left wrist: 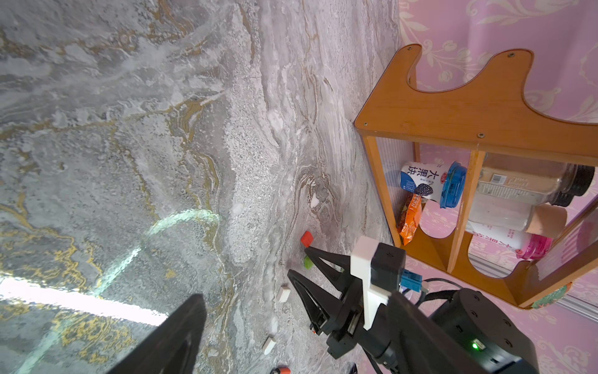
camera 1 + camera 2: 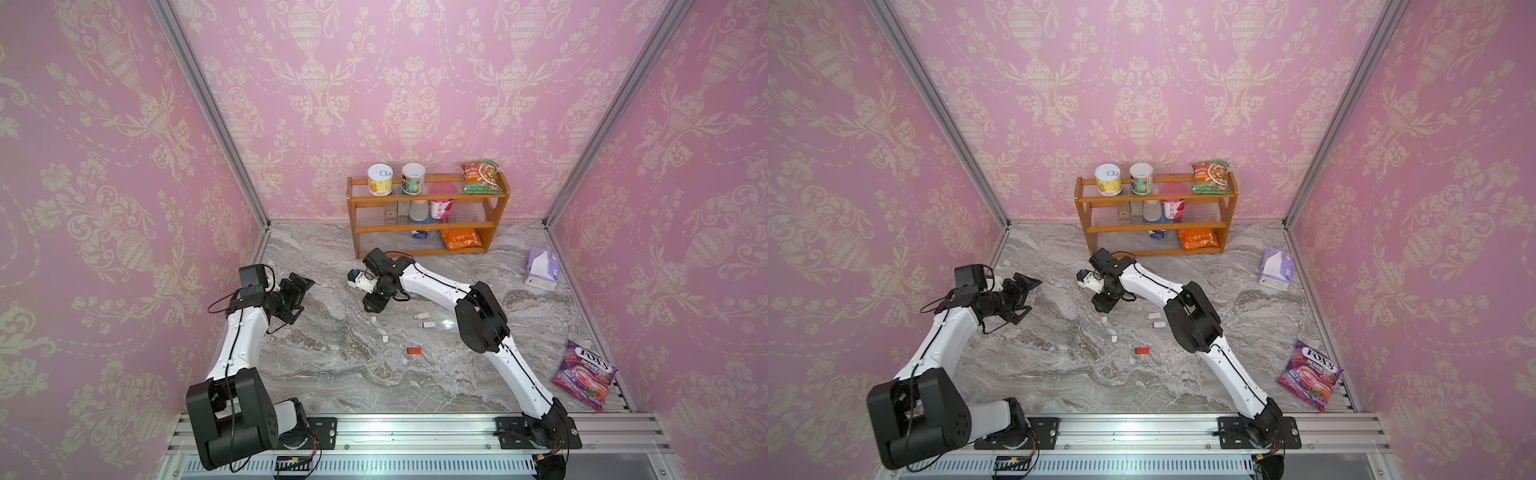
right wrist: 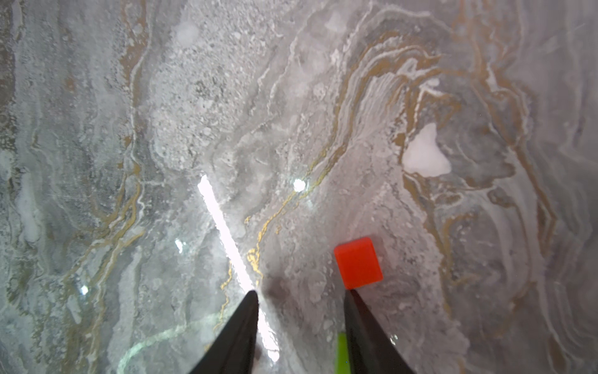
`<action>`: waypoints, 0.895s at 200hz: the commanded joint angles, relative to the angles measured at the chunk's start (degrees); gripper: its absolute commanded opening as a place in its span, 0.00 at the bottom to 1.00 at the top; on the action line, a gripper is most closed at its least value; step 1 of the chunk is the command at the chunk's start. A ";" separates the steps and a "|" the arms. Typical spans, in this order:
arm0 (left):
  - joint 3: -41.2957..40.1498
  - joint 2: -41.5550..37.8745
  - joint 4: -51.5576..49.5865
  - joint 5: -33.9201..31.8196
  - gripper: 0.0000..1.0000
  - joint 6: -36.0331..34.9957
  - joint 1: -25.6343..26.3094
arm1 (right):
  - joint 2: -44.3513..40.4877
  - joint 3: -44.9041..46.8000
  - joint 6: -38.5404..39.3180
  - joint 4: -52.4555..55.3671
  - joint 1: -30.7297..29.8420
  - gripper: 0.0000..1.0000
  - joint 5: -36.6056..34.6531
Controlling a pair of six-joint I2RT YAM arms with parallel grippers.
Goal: Close the usb drive cover
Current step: Adjust the cover at the center of the board.
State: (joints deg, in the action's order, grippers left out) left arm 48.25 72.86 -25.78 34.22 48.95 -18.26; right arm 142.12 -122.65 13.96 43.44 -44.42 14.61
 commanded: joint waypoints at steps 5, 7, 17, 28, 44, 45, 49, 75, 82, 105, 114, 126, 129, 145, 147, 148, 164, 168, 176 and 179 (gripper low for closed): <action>-1.20 -1.05 -0.06 0.07 0.90 -1.58 -0.40 | 1.12 1.97 -1.16 3.97 -1.10 0.47 2.51; -1.20 -0.99 -0.06 0.11 0.90 -1.64 -0.44 | 1.13 1.87 -1.09 4.14 -1.10 0.46 2.26; -1.14 -0.97 -0.21 0.23 0.90 -1.66 -0.44 | 0.65 1.54 -0.34 4.75 -1.02 0.45 1.08; -1.05 -1.11 -0.26 0.19 0.90 -1.67 -0.45 | -0.72 2.26 0.34 4.38 -0.93 0.44 0.10; -0.97 -1.32 -0.47 -0.08 0.90 -1.75 -0.42 | -4.34 5.31 0.47 1.39 -0.62 0.44 -0.24; -0.97 -1.32 -0.53 -0.10 0.90 -1.75 -0.44 | -4.55 5.44 0.51 1.21 -0.60 0.44 -0.22; -0.92 -1.36 -0.54 -0.20 0.90 -1.80 -0.46 | -5.36 6.00 0.53 0.61 -0.56 0.44 -0.12; -1.04 -1.23 -0.47 -0.29 0.91 -1.68 -0.45 | -8.24 6.74 0.97 -0.88 -0.36 0.44 -1.25; -1.14 -1.27 -0.50 -0.29 0.91 -1.62 -0.46 | -8.43 6.51 0.98 -1.11 -0.28 0.44 -1.30; -1.07 -1.47 -0.70 -0.14 0.90 -1.73 -0.44 | -7.14 4.43 0.71 -1.43 0.12 0.45 -1.35; -0.84 -1.45 -1.12 -0.12 0.90 -2.02 -0.43 | -6.04 3.03 0.54 -1.28 0.17 0.45 -1.67; -0.45 -1.70 -1.79 -0.20 0.91 -2.32 -0.46 | -4.14 0.71 0.56 -0.55 0.15 0.45 -2.98; -0.36 -1.80 -1.97 -0.20 0.90 -2.36 -0.42 | -3.57 0.03 0.58 -0.22 0.17 0.45 -3.35; -0.09 -2.35 -2.43 -0.27 0.91 -2.38 -0.43 | -1.04 -3.08 1.18 0.93 0.21 0.45 -4.91; -0.09 -2.43 -2.52 -0.24 0.90 -2.39 -0.41 | -0.81 -3.35 1.23 0.87 0.15 0.45 -4.98; -0.04 -2.49 -2.56 -0.22 0.90 -2.38 -0.39 | -0.72 -3.46 1.28 0.91 0.14 0.45 -5.05; 0.09 -3.05 -2.90 -0.20 0.90 -2.19 -0.39 | 0.64 -4.41 1.51 0.24 0.15 0.45 -5.81; 0.11 -3.14 -2.96 -0.20 0.90 -2.19 -0.41 | 1.00 -4.64 1.51 0.24 0.16 0.45 -5.97; 0.22 -3.36 -3.26 -0.20 0.91 -2.19 -0.46 | 1.71 -5.15 1.34 0.39 0.21 0.45 -6.17; 0.26 -3.44 -3.37 -0.20 0.90 -2.22 -0.40 | 1.97 -5.41 1.27 0.53 0.21 0.45 -6.17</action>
State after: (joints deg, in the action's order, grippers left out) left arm 47.83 71.00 -26.87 34.20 48.51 -18.26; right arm 140.66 -126.04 14.52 42.46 -44.51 10.44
